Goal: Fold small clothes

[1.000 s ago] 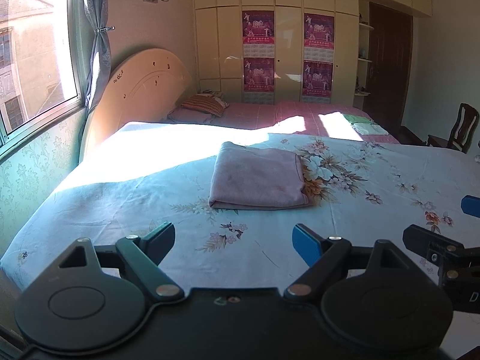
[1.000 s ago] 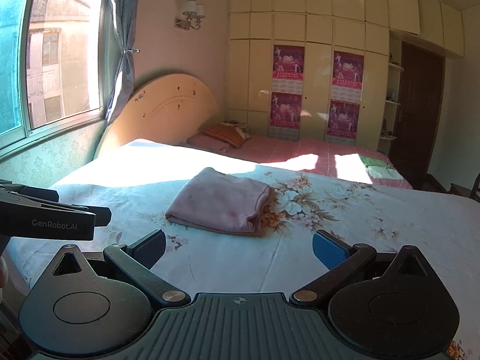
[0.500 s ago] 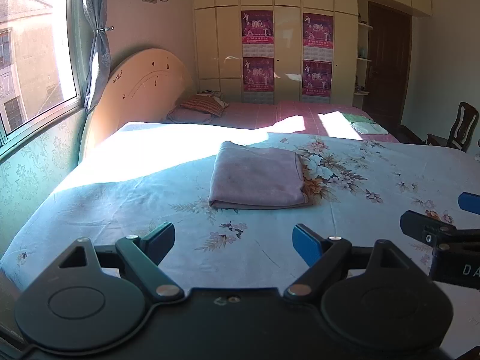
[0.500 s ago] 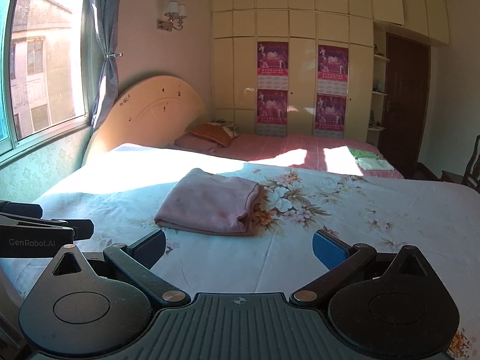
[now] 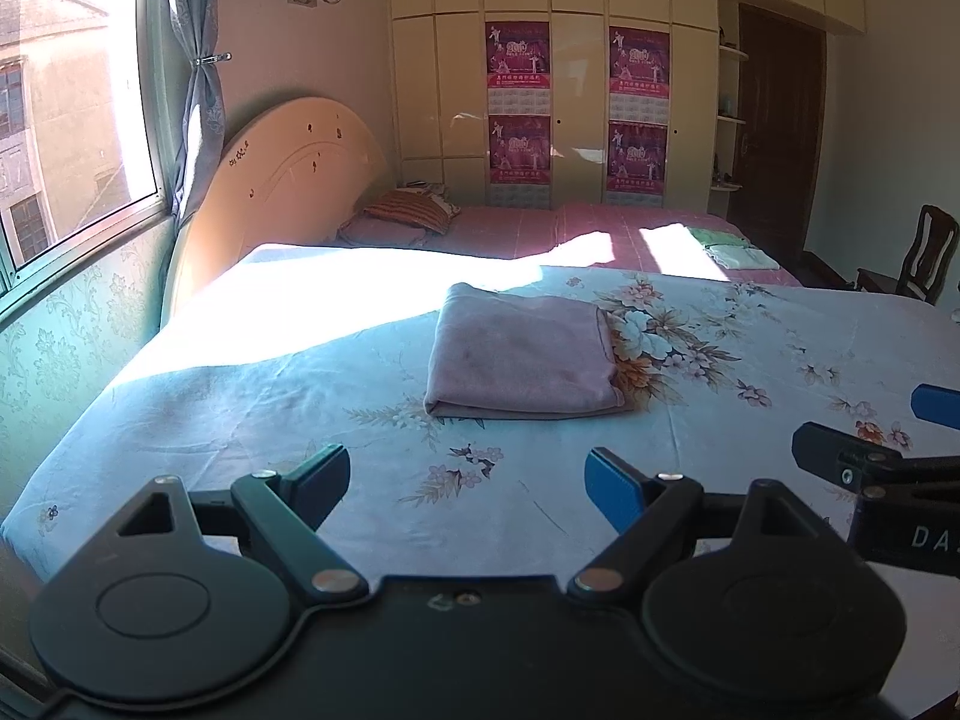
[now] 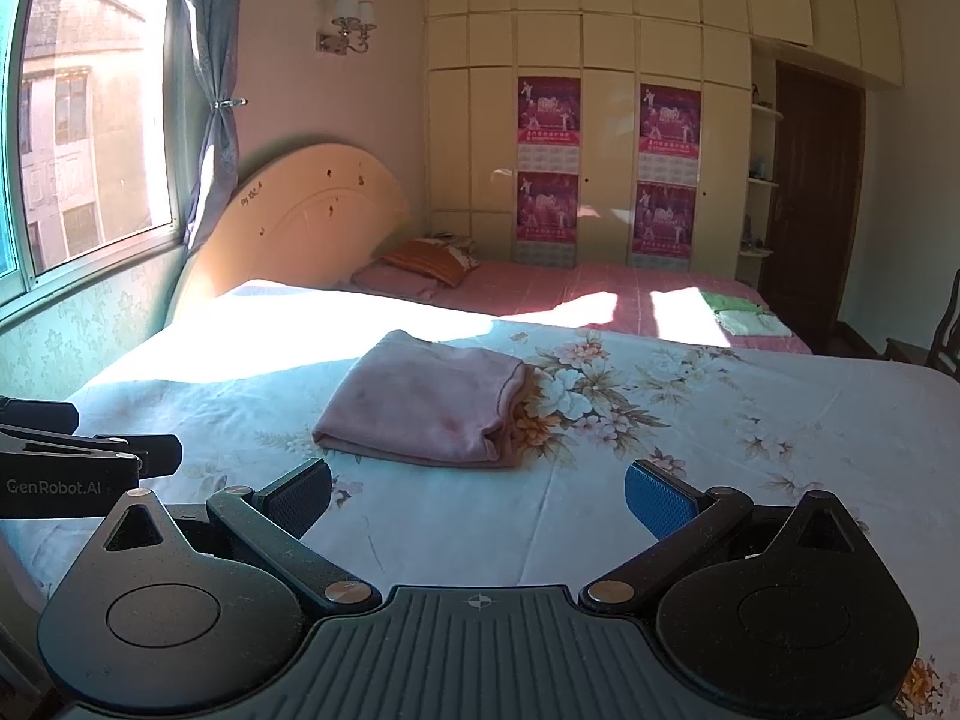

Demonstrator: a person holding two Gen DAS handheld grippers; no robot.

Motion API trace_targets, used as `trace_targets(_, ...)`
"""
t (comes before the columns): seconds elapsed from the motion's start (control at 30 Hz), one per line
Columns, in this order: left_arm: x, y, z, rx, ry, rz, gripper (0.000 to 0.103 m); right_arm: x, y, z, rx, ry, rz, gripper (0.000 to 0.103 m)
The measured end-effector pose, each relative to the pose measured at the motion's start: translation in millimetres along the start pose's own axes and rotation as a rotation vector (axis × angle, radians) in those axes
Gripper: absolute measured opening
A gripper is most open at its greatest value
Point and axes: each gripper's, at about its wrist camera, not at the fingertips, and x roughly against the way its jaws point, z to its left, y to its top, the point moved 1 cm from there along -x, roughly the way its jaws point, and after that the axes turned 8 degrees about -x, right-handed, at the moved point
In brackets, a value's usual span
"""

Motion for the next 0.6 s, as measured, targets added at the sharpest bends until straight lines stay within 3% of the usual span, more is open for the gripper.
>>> trace_targets(0.6,-7.3,1.0,2.9,0.002,-0.004,0.001,0.085,-7.7,1.0,2.3,-0.001,0.006,0.018,0.103)
